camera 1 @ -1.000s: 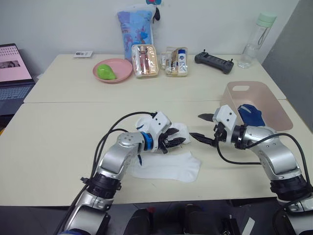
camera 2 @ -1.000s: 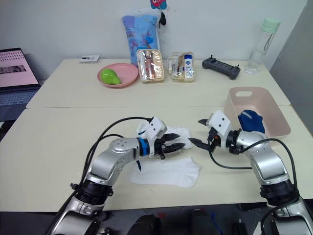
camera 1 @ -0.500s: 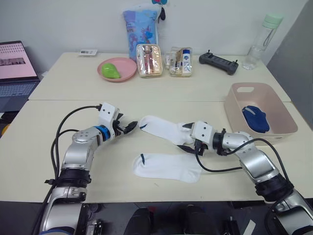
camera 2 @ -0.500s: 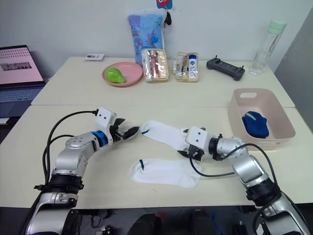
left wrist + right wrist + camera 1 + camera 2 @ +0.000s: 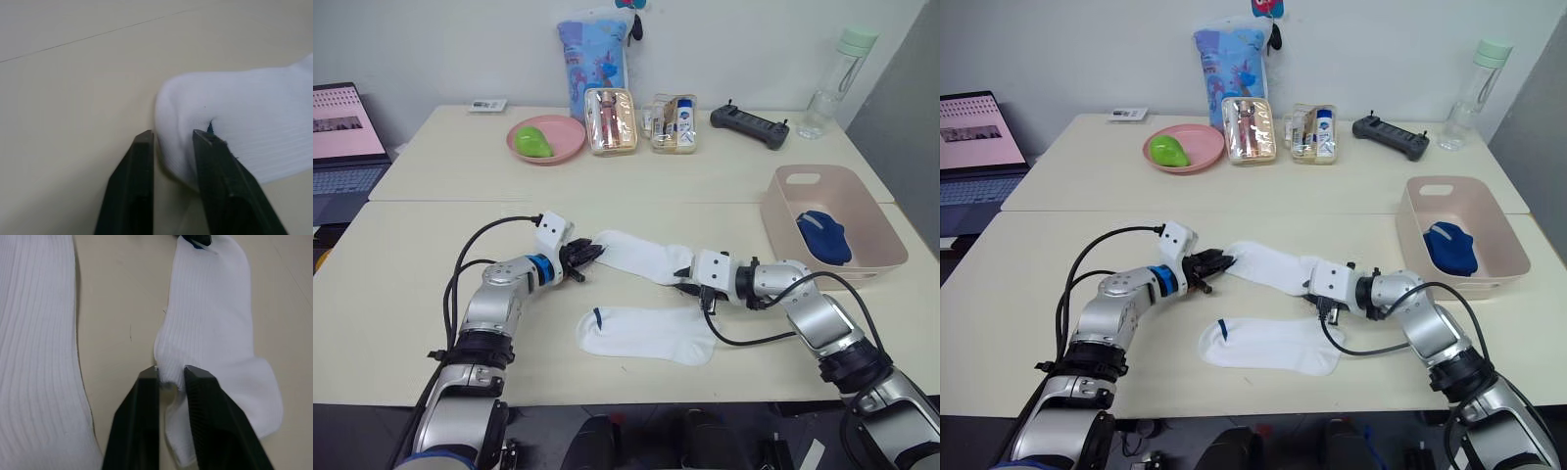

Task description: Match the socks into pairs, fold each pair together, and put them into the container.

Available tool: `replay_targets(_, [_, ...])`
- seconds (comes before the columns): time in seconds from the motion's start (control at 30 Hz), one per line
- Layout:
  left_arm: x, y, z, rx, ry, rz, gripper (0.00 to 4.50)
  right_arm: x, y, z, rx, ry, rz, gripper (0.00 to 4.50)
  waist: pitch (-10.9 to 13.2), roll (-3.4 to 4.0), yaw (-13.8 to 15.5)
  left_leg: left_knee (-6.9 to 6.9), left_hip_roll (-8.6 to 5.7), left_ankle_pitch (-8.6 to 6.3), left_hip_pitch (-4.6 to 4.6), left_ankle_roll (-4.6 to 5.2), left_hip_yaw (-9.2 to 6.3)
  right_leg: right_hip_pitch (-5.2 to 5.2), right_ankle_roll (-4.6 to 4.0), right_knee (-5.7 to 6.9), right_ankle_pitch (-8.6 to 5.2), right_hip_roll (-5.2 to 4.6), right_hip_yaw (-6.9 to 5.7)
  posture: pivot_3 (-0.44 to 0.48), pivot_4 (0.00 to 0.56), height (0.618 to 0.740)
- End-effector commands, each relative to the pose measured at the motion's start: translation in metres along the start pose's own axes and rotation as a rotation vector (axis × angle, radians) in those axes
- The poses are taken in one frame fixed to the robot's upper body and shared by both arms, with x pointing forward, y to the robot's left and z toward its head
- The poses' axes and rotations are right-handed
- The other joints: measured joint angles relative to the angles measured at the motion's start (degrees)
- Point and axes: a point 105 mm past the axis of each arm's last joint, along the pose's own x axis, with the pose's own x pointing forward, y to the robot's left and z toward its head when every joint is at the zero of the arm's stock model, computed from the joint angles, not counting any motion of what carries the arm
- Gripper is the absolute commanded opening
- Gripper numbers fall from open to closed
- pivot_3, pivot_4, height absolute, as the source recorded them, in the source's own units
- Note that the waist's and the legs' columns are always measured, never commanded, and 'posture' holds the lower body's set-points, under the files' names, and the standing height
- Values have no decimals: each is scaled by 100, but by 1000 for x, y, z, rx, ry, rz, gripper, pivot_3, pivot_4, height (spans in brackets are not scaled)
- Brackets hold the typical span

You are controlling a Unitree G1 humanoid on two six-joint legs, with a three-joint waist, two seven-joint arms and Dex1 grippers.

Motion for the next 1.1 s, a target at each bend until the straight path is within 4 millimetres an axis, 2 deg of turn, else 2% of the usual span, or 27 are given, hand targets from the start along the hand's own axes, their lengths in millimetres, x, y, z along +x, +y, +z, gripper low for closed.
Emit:
replay_targets(0.03, [-7,-1,9,8,-24,-1,14,-12,-16,5,-50,-18,-51,0,0,0,0,0,0,0,0,0,0,0,0,0,0,0,0,0,150,740])
replay_targets(0.17, [-13,-7,11,-40,-38,4,14,-18,-23,3,-91,-11,-59,0,0,0,-2,0,0,0,0,0,0,0,0,0,0,0,1,0,150,740])
replay_targets(0.33, [-34,-25,11,-112,-44,12,14,-28,-27,-7,-285,24,10,0,0,0,-4,-1,1,0,0,0,2,0,0,-1,0,0,4,0,150,740])
replay_targets(0.57, [-49,-48,8,-159,-64,13,14,-24,-20,1,-271,-67,74,0,0,0,-1,-1,4,-1,2,1,2,3,0,0,0,0,3,0,150,740])
replay_targets(0.67, [-52,-50,3,-168,-63,37,662,-28,-17,-7,-274,-52,70,760,0,0,12,-1,4,-1,3,0,2,4,0,-1,0,0,3,0,150,740])
replay_targets(0.73, [-57,-48,1,-155,-56,56,1298,-32,-16,-8,-272,-51,68,1439,0,0,19,0,4,-1,3,0,1,6,-1,-2,0,-1,3,0,150,740])
replay_targets(0.8, [-69,-41,-5,-41,-5,75,1970,-38,-17,-7,-267,-61,56,2187,0,0,13,-1,4,-1,3,0,1,5,-1,-2,0,-1,3,0,150,740])
replay_targets(0.93, [-84,-31,5,140,-18,69,3273,-44,-11,-7,-278,-53,78,3597,2,5,21,-5,6,-1,8,-1,2,5,-3,-2,0,0,3,0,150,740])
replay_targets(0.97, [-85,-31,6,248,-11,48,3590,-43,-6,-8,-284,-46,101,3931,2,4,28,-5,5,-1,8,0,2,6,-4,-3,1,-1,3,0,150,740])
replay_targets(1.03, [-85,-32,4,410,10,-6,4270,-39,-2,-8,-296,-44,116,3977,1,5,34,-4,5,-1,9,0,2,12,-4,-8,1,-1,2,0,150,740])
replay_targets(1.07, [-83,-35,0,497,28,-51,4483,-36,-1,-9,-313,-39,113,3977,1,6,35,-4,4,-2,9,0,3,12,-4,-8,1,-2,3,0,150,740])
replay_targets(1.1, [-82,-36,-3,549,39,-81,4483,-34,-2,-9,-324,-35,110,3977,1,7,36,-5,4,-1,11,0,4,13,-4,-8,1,-2,3,0,150,740])
